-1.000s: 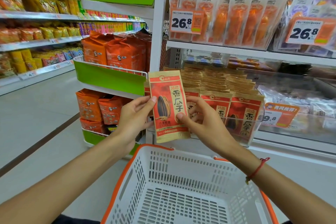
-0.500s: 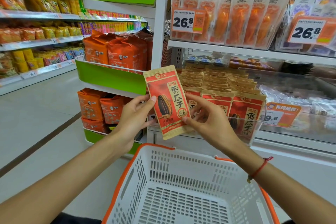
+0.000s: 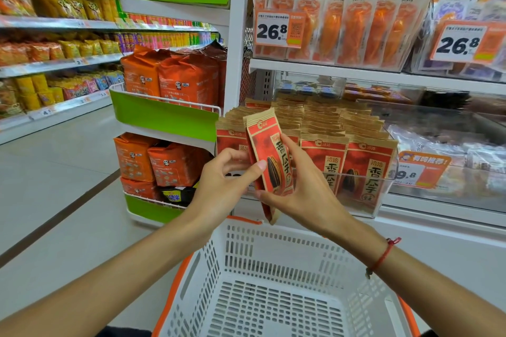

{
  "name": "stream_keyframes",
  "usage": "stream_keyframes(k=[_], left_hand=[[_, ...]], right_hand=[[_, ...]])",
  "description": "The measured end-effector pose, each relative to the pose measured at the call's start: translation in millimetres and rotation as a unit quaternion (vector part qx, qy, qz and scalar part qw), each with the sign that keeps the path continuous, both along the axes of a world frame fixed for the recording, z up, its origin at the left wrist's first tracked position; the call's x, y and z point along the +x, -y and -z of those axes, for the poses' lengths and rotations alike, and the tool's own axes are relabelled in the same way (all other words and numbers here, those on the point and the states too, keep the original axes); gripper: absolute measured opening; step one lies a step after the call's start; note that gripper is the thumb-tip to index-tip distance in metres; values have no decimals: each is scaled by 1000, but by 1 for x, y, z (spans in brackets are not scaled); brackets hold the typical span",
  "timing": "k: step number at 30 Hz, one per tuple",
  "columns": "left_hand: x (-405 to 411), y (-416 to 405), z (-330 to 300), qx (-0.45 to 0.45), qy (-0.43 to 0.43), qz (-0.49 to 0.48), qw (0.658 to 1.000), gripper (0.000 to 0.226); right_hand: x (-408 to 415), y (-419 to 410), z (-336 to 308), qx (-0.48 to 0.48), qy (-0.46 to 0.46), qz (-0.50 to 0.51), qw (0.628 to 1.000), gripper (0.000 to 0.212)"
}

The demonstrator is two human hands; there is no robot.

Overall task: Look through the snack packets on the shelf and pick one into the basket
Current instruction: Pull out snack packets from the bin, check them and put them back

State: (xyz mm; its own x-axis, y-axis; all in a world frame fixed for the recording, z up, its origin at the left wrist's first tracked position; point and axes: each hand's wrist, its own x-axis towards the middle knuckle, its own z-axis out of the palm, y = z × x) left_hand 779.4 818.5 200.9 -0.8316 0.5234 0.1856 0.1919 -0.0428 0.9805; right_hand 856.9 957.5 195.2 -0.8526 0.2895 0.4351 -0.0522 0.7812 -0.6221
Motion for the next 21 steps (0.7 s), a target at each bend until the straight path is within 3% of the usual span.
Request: stream_keyframes(k=[3, 5, 7, 10, 12, 15, 18, 21], left_hand=[[2, 1, -2, -10, -21, 14, 1000, 17], [0, 4, -6, -14, -42, 15, 999, 19], [-4, 6, -9, -17, -46, -9, 999, 26], [-15, 7, -6, -57, -20, -17, 998, 33], [-20, 7, -4, -97, 1, 20, 995, 27], [-21, 6, -2, -112, 27, 73, 991, 24], [-22, 5, 0, -96, 43, 83, 991, 27], [-23, 8, 0, -69, 63, 80, 992, 25]], right_hand=[[1, -5, -5, -83, 34, -29, 996, 88], [1, -13, -12, -237, 67, -72, 967, 78], [3, -19, -18, -389, 84, -114, 910, 76], [8, -25, -24, -545, 110, -203, 806, 68], [10, -30, -24, -612, 121, -266, 734, 65], [10, -34, -20, -639, 149, -342, 673, 46], [10, -33, -19, -644, 166, -363, 653, 39], [9, -34, -21, -629, 153, -309, 697, 41]])
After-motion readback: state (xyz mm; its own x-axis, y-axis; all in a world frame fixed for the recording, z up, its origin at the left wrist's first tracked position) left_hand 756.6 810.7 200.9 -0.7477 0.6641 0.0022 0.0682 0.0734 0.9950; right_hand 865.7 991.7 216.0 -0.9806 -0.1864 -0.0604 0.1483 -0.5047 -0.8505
